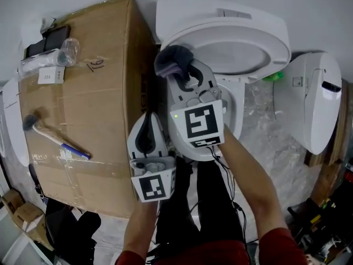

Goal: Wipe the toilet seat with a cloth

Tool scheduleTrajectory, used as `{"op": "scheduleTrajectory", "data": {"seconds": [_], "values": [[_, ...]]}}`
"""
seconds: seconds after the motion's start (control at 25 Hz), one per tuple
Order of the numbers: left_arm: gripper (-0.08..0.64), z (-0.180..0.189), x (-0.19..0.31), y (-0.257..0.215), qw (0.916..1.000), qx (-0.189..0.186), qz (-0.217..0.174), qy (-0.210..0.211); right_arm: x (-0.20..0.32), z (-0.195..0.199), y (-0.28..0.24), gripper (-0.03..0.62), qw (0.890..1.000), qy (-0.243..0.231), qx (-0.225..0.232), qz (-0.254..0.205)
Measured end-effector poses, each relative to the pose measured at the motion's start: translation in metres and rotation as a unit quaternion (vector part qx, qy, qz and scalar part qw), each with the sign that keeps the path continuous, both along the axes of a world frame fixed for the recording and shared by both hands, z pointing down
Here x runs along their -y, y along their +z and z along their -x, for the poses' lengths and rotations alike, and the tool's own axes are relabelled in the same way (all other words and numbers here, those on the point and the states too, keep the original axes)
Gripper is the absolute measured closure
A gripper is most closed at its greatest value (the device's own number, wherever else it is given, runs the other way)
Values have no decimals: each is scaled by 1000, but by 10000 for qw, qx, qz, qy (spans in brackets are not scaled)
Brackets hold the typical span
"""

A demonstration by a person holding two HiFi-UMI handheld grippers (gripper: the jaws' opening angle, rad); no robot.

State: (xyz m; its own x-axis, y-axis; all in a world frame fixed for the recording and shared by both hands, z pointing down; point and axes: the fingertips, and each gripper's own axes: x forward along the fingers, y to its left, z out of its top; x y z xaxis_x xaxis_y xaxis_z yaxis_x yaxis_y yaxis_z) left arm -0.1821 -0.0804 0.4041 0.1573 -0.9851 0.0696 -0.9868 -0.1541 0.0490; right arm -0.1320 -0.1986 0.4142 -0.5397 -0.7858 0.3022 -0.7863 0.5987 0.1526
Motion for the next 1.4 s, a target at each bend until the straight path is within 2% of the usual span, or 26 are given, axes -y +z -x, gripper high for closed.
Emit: {"op": "scheduleTrajectory", "data": {"seconds": [0.2, 0.4, 0.6, 0.72, 0.92, 1.08, 1.2, 1.4], "values": [[548, -17, 3, -11, 9999, 28, -45, 103, 0, -10, -25, 517, 9993, -160, -220, -272], [548, -36, 8, -23, 9997, 13, -124, 194, 10, -36, -64, 517, 9986, 94, 234, -474], [548, -58, 17, -36, 9990, 82, -230, 373, 11, -64, -79, 517, 9971, 2, -164, -744], [548, -74, 22, -42, 9983, 82, -307, 480, 11, -88, -92, 517, 9959, 100, 32, -897], [548, -107, 29, -46, 9968, 106, -366, 702, 11, -145, -109, 517, 9916, 474, 411, -1132], [548, -130, 32, -43, 9954, 96, -329, 898, 9, -188, -106, 517, 9876, 796, 187, -1338], [548, -144, 34, -39, 9944, 106, -262, 1018, 7, -220, -98, 517, 9858, 1115, 283, -1227], [548, -161, 36, -30, 9930, 158, -187, 1154, 1, -277, -65, 517, 9794, 1748, 57, -1007]]}}
